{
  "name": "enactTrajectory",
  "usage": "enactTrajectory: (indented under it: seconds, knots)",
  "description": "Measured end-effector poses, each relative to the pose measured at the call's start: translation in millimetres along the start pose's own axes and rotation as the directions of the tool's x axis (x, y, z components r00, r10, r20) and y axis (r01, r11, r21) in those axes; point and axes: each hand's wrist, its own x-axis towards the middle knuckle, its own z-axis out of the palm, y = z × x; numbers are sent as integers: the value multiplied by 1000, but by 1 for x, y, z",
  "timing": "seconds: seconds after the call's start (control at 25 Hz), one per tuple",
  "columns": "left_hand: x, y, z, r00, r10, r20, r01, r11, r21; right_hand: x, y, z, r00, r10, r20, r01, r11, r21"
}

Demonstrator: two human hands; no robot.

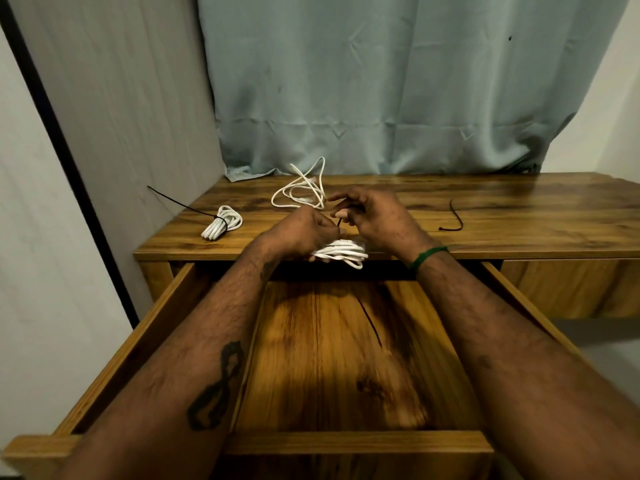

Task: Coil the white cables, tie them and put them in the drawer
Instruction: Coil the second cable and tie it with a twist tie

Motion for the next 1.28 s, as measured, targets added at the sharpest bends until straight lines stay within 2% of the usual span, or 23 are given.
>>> enactTrajectory:
  seconds: [0.16, 0.28, 0.36, 0.4, 0.44, 0.52, 0.6, 0.64, 0.72, 0.84, 0.92, 1.08, 1.16, 1.24, 1.28]
  knots:
    - [-2, -1, -1, 1000, 11, -17, -11, 1000, -28, 0, -2, 2, 1000, -4, 13, 3, 997, 77]
    - [2, -6, -4, 990, -20, -138, 9, 997, -79, 4, 5, -2, 974, 76, -212, -30, 976, 216]
    - [8, -11, -8, 958, -89, -273, 29, 976, -215, 11, 11, -6, 919, 251, -304, -151, 936, 317]
    - [10, -14, -10, 937, -123, -326, 24, 956, -291, 11, 12, -7, 893, 379, -241, -260, 874, 410]
    - [12, -16, -13, 916, -154, -370, 14, 935, -354, 9, 11, -7, 864, 493, -98, -390, 780, 490]
    - [13, -19, -15, 885, -189, -426, 2, 915, -403, -2, 4, -1, 787, 562, 256, -603, 612, 511]
    - [15, -19, -14, 867, -181, -464, -15, 922, -387, -12, 1, 14, 719, 494, 488, -687, 612, 391]
    - [16, -19, -14, 862, -183, -472, -14, 924, -383, -14, -1, 22, 702, 475, 531, -692, 633, 347]
    - [19, -23, -15, 853, -174, -491, -9, 938, -347, -12, -6, 36, 704, 499, 505, -692, 644, 327]
    - [21, -37, -19, 841, -53, -539, -18, 992, -125, -11, -21, 40, 700, 501, 510, -701, 617, 357]
    - [21, -43, -18, 829, 6, -560, -32, 999, -37, -14, -30, 44, 655, 471, 591, -736, 575, 357]
    - [20, -43, -17, 808, 23, -589, -23, 1000, 7, -19, -44, 58, 564, 386, 730, -796, 491, 355]
    - [22, -50, -19, 809, -15, -588, 12, 1000, -10, -17, -47, 54, 574, 358, 736, -797, 449, 404]
    - [23, -57, -21, 809, -62, -585, 36, 998, -56, -13, -52, 44, 631, 385, 673, -756, 501, 422]
    - [22, -60, -21, 810, -65, -583, 35, 997, -64, -12, -56, 39, 684, 406, 606, -713, 545, 441]
